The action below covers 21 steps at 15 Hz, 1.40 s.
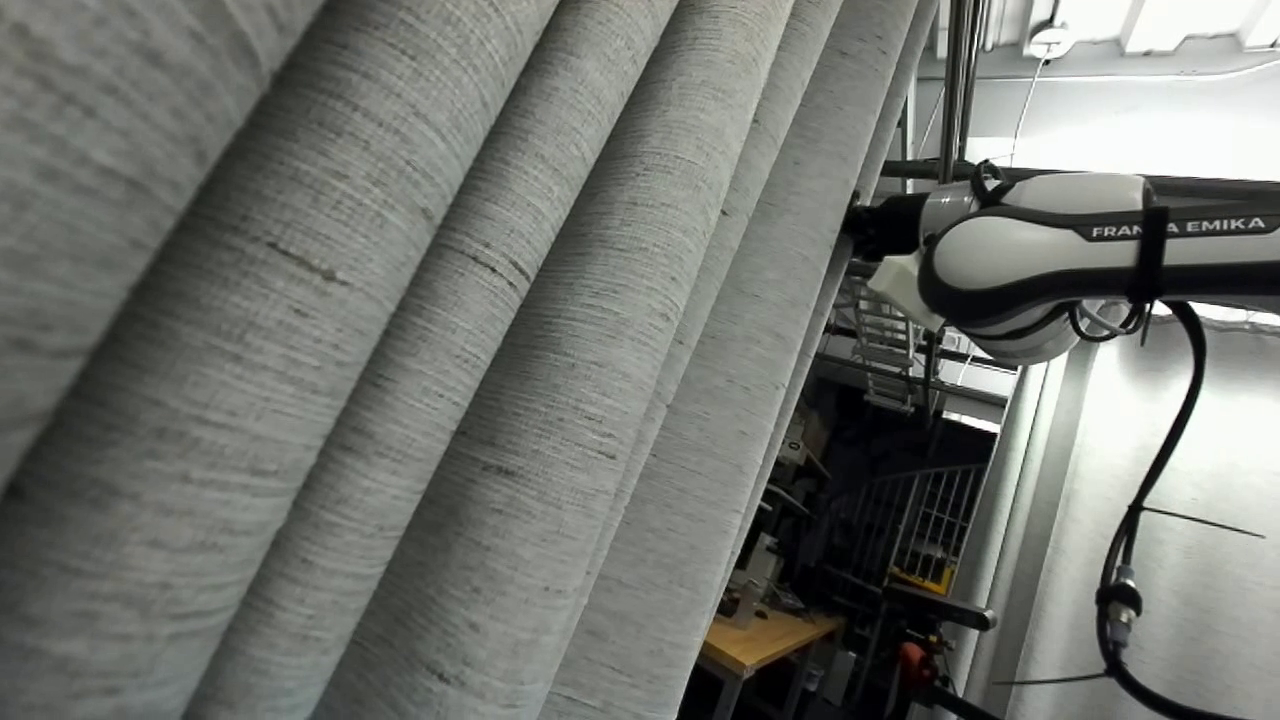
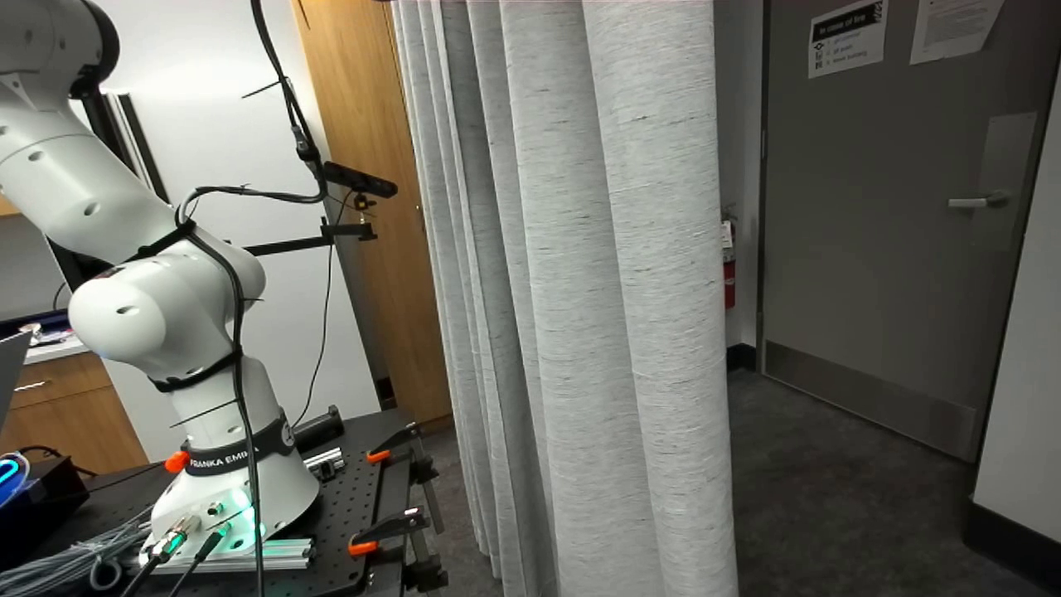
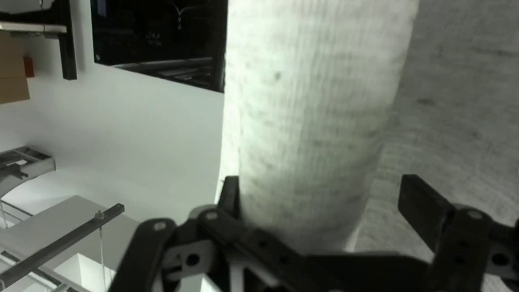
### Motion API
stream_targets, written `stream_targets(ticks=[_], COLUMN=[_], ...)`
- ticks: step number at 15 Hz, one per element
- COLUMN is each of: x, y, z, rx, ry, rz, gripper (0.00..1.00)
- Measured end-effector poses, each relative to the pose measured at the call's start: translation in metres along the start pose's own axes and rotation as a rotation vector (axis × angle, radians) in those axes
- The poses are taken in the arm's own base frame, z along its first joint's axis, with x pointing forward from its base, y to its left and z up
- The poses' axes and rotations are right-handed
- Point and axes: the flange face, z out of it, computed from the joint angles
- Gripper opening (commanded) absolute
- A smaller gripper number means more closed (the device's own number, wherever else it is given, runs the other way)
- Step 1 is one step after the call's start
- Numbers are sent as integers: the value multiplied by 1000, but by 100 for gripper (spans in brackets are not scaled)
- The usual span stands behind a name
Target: Draw the light grey curtain closed
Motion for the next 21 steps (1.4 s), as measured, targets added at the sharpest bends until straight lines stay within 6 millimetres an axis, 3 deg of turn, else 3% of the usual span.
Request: stream_targets(ticks=[2, 4, 11, 17, 19, 21], x=[20, 32, 34, 30, 30, 31], y=[2, 6, 17, 37, 58, 93], z=[-6, -7, 4, 16, 17, 11], rx=[-7, -17, -73, -169, -235, -332], ry=[48, 71, 83, 62, 58, 57], rz=[-3, -5, -37, -80, -67, -40], gripper=[68, 53, 1, 0, 0, 0])
